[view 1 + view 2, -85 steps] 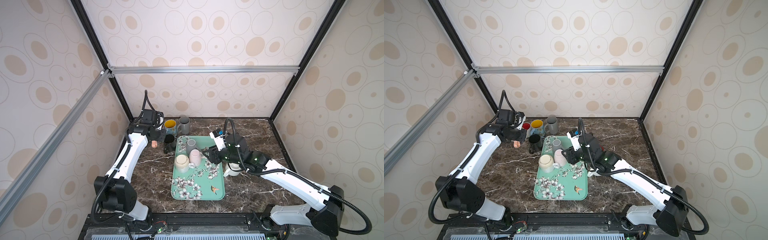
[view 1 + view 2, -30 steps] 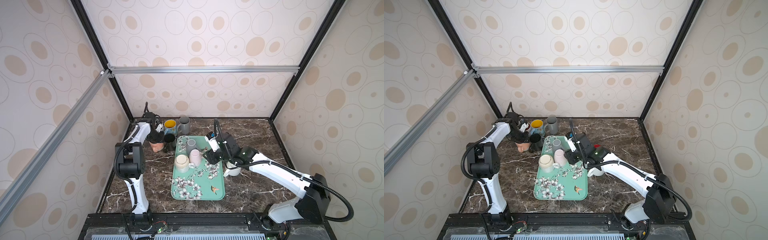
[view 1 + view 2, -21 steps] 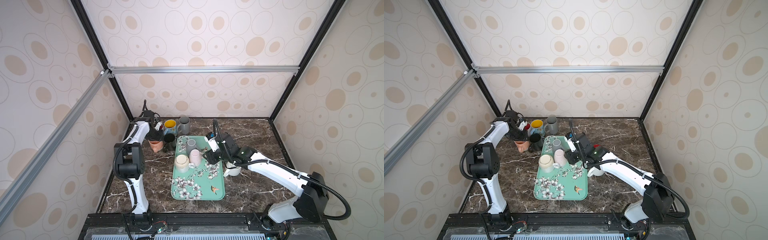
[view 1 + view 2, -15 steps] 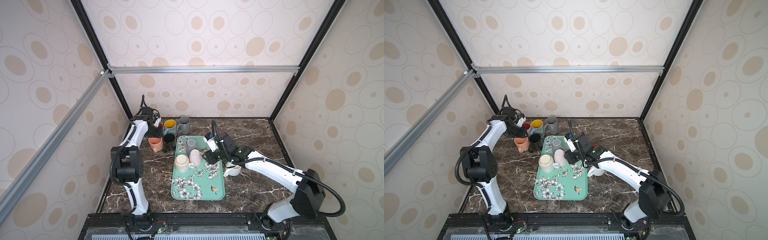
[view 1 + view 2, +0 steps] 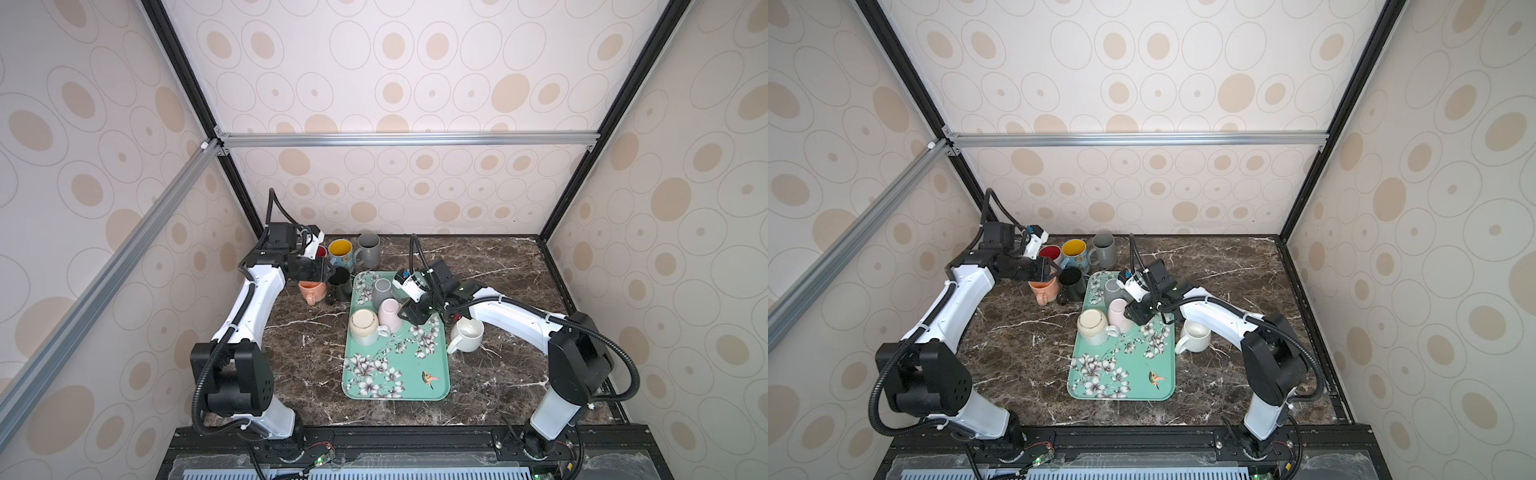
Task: Turn the mug right side up
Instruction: Move the mug to the tray.
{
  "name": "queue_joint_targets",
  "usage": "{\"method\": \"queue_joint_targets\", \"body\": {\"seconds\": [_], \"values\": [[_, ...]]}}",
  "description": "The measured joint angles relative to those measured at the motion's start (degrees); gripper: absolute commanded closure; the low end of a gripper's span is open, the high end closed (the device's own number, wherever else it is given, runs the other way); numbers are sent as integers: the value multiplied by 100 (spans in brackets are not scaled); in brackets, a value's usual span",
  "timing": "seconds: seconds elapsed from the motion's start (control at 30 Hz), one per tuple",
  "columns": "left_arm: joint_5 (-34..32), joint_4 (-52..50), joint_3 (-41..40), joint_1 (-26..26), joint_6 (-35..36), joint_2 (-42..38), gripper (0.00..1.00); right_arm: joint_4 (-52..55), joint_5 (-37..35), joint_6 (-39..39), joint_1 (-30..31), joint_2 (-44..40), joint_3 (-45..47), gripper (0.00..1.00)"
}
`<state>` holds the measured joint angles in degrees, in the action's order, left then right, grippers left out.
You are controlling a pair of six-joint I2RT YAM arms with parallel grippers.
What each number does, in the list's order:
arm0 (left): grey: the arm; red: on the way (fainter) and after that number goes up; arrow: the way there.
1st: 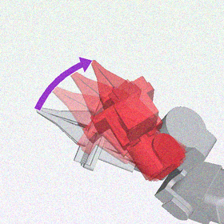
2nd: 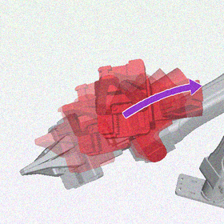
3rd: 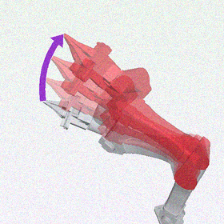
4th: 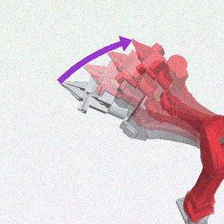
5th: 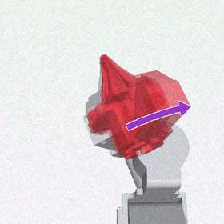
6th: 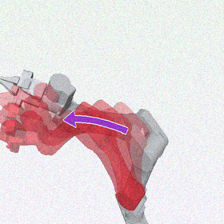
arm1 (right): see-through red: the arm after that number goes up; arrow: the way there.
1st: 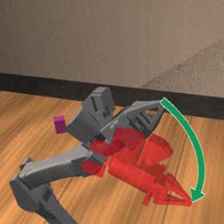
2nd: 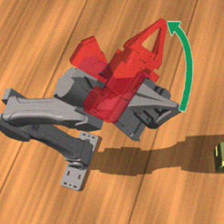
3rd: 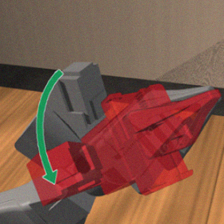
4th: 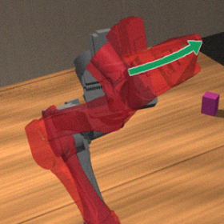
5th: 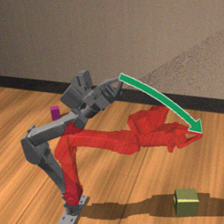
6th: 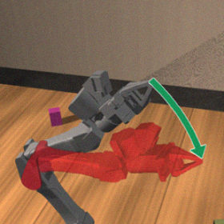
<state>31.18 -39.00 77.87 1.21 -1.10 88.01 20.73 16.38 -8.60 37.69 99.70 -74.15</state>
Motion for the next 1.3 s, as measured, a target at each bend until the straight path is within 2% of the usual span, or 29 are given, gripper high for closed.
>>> {"method": "queue_joint_targets", "body": {"seconds": [0.13, 0.23, 0.4, 0.6, 0.77, 1.0, 1.3], "values": [[398, 575, -1071, 542, -417, -385, 61, 35, 44, -63, -225, 212, -92, 47], [555, 922, -1523, 876, -691, -509, 61, 17, 17, 72, -363, 262, -96, 47], [614, 1467, -1801, 1106, -1032, -586, 62, -37, -131, 361, -514, 437, -332, 49], [678, 2011, -2096, 1364, -1309, -680, 62, 186, -201, 529, -535, 1307, -1279, 54], [721, 2229, -2391, 1495, -1392, -680, 62, 380, -13, 647, -535, 1727, -1639, 57], [719, 2354, -2688, 1497, -1416, -680, 62, 435, 363, 927, -520, 1740, -1552, 60], [728, 2476, -2715, 1499, -1416, -686, 63, 240, 411, 1290, -332, 1491, -758, 62]]}}
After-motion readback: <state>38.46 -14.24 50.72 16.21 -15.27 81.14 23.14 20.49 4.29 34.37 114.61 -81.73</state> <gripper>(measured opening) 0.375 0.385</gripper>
